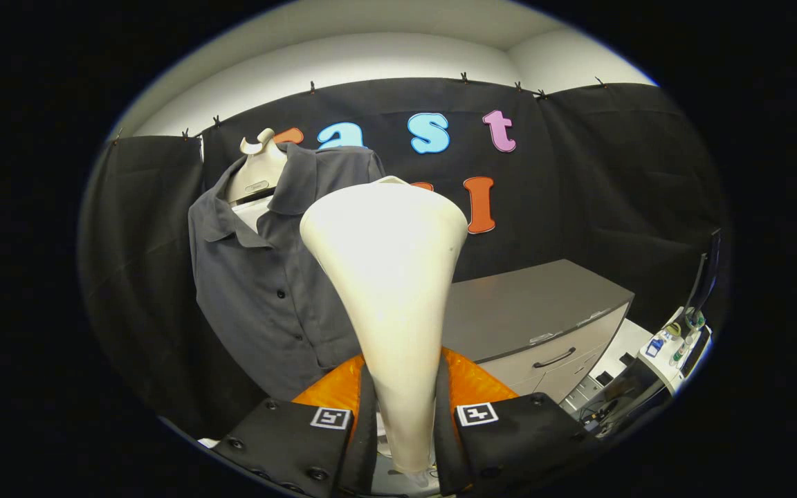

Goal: Iron the clothes twice with a garment steamer, once on the left side and once on the right side.

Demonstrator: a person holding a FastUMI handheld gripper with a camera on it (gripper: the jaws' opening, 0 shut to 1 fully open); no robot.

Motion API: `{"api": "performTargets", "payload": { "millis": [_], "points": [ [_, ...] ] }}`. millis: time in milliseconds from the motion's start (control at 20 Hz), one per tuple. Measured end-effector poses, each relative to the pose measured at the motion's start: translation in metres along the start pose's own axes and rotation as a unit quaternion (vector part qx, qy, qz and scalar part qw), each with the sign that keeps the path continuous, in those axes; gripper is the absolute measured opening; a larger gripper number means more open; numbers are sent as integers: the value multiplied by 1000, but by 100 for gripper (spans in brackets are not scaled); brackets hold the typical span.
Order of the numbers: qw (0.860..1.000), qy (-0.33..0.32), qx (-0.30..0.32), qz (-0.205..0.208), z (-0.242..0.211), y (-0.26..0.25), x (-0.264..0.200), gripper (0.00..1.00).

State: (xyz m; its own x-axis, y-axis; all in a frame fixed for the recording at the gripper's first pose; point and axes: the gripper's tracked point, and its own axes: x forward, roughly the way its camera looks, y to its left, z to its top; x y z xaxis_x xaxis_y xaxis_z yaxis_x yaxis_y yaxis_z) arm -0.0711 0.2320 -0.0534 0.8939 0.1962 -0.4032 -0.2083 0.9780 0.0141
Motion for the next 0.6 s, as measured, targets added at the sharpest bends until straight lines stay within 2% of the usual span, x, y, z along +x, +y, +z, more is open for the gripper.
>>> {"api": "performTargets", "payload": {
  "millis": [600],
  "points": [
    [1000, -5, 7, -10, 1, -17, -14, 42]
  ]
}}
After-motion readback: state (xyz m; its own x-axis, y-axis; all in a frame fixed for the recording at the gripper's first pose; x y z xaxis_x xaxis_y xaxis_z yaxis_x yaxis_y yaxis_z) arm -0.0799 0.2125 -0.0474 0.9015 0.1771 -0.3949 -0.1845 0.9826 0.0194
